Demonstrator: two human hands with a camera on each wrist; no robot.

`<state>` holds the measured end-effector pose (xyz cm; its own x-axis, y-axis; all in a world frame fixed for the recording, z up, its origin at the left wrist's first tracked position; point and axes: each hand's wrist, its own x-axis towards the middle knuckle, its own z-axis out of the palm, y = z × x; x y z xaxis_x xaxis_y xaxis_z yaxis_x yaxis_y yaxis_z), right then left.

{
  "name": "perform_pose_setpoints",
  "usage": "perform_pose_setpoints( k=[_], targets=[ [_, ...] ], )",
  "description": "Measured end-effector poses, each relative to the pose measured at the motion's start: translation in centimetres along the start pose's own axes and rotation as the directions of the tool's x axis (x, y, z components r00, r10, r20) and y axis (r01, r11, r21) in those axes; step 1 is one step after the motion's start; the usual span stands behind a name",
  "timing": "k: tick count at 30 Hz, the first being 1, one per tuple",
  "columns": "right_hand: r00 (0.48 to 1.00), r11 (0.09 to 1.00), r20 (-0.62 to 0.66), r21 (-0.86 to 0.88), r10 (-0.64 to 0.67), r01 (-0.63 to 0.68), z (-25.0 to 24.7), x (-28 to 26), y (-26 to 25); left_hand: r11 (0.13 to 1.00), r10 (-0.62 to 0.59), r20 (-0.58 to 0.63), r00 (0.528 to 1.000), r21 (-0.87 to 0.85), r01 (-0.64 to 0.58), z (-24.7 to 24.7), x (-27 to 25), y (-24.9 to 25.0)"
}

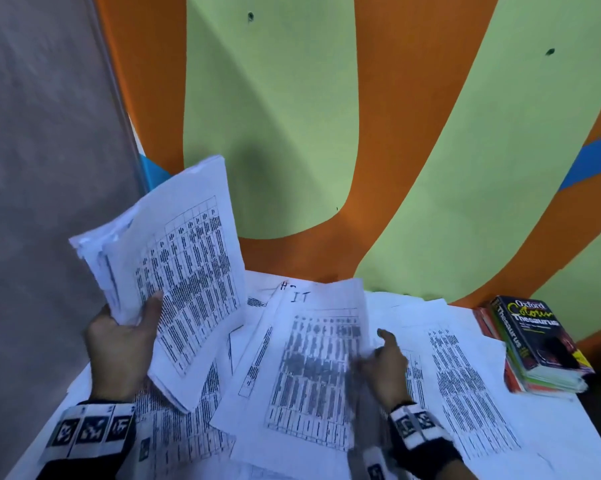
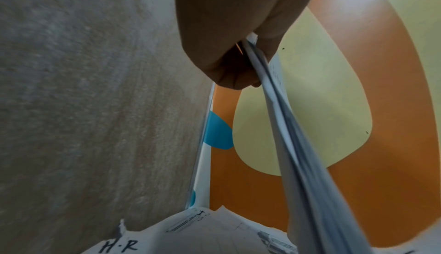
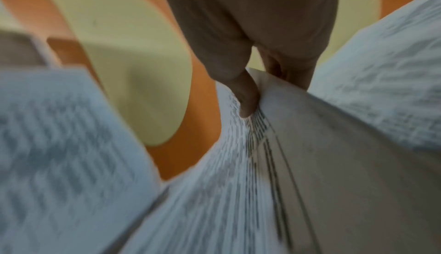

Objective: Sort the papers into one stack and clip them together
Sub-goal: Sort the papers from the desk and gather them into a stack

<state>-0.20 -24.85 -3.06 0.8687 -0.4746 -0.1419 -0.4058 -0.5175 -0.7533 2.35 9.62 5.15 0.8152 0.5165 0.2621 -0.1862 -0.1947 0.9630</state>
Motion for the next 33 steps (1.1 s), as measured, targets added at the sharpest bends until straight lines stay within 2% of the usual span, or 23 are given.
perform_pose_setpoints(
  k=[5, 8, 10, 12, 16, 18, 21, 23, 25, 26, 27, 29, 31, 33],
  targets=[
    [0.980, 0.982, -0.154, -0.117, 0.127, -0.146, -5.3, 0.8, 4.8, 0.999, -0.034, -0.036, 0.999, -0.007, 0.034, -1.4, 0.6, -1.1],
    [0.967, 0.873, -0.093, -0.416, 0.237, -0.254, -6.2, 0.4, 6.8, 0.999, -0.017, -0.035, 0.999, 0.030, 0.018, -1.3, 0.5, -0.9],
    [0.969, 0.847, -0.068, -0.475, 0.236, -0.240, -5.8, 0.1, 7.4, 0.999, -0.005, -0.026, 1.000, 0.047, 0.007, -1.0, 0.4, -0.8],
    [0.979, 0.902, -0.068, -0.381, 0.194, -0.205, -5.6, -0.4, 6.7, 0.997, 0.004, -0.011, 1.000, 0.079, -0.003, -0.7, 0.4, -1.0],
    [0.976, 0.969, -0.109, -0.142, 0.190, -0.204, -6.9, -0.9, 5.1, 0.990, 0.015, 0.006, 1.000, 0.140, -0.015, -0.4, 0.2, -1.3],
    [0.985, 0.991, -0.133, -0.058, 0.108, -0.117, -8.7, -1.3, 3.2, 0.989, 0.030, 0.008, 1.000, 0.145, -0.031, -0.3, 0.2, -1.5],
    [0.980, 0.993, -0.164, -0.007, -0.114, 0.115, -12.0, -1.8, 0.3, 0.990, 0.046, 0.013, 0.999, 0.132, -0.047, -0.5, 0.2, -1.7],
    [0.982, 0.962, -0.120, 0.217, -0.144, 0.167, -13.8, -2.0, -1.9, 0.993, 0.022, 0.007, 1.000, 0.113, -0.022, -0.5, 0.2, -1.3],
    [0.996, 0.845, -0.040, 0.526, -0.085, 0.094, -14.3, -1.4, -3.1, 0.995, 0.004, 0.006, 1.000, 0.100, -0.004, -0.6, 0.2, -1.1],
    [0.999, 0.782, 0.035, 0.623, -0.040, 0.010, -14.0, -0.8, -3.3, 0.996, 0.008, 0.011, 1.000, 0.093, -0.009, -0.7, 0.1, -1.0],
    [0.993, 0.722, 0.116, 0.686, 0.014, -0.090, -13.2, 0.1, -3.2, 0.996, 0.013, 0.015, 1.000, 0.092, -0.015, -0.8, 0.1, -1.0],
    [0.950, 0.638, 0.290, 0.711, 0.119, -0.297, -10.7, 2.0, -2.4, 0.996, 0.016, 0.019, 1.000, 0.093, -0.017, -1.1, 0.1, -1.1],
    [0.928, 0.662, 0.311, 0.654, 0.207, -0.367, -7.5, 3.2, -1.1, 0.996, -0.002, 0.016, 1.000, 0.094, 0.001, -1.3, 0.1, -1.4],
    [0.946, 0.793, 0.228, 0.519, 0.231, -0.318, -3.7, 3.5, -0.7, 0.996, -0.006, 0.004, 1.000, 0.086, 0.006, -1.4, 0.1, -1.7]
  ],
)
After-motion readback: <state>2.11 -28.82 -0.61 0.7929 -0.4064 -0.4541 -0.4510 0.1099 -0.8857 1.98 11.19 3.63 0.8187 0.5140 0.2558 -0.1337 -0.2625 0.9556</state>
